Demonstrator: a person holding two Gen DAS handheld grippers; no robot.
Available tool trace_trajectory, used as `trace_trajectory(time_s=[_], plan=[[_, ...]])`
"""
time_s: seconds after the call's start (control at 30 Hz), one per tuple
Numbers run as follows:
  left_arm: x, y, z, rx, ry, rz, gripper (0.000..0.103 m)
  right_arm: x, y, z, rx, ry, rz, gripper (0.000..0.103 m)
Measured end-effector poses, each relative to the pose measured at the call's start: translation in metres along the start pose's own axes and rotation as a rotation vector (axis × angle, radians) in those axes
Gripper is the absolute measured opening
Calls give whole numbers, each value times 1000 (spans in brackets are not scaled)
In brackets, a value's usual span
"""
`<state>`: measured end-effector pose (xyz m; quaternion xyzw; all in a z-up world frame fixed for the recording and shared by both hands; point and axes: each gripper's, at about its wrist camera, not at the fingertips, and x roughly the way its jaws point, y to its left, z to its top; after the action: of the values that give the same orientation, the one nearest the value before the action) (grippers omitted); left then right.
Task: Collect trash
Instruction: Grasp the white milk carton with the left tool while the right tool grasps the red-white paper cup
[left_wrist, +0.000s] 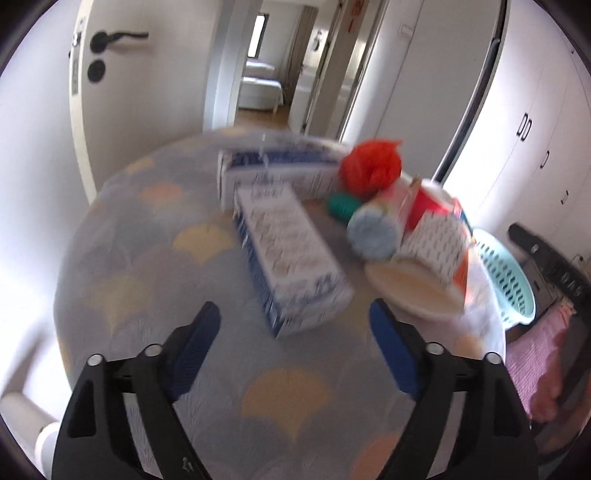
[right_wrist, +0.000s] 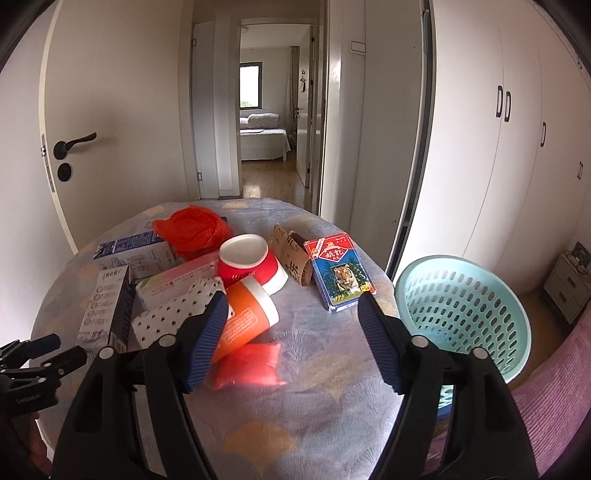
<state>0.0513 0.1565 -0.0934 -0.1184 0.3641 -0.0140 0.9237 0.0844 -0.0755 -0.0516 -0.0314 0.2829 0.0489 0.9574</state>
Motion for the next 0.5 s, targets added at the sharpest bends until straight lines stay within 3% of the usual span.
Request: trace_trajectory(time_s=[0.27,0.5], plan=[[56,0,37,-114,88,40,80,57,2,22,19,129,121,82],[78,10,39,-126,152,81,79,95,7,35,49,182,135,82]])
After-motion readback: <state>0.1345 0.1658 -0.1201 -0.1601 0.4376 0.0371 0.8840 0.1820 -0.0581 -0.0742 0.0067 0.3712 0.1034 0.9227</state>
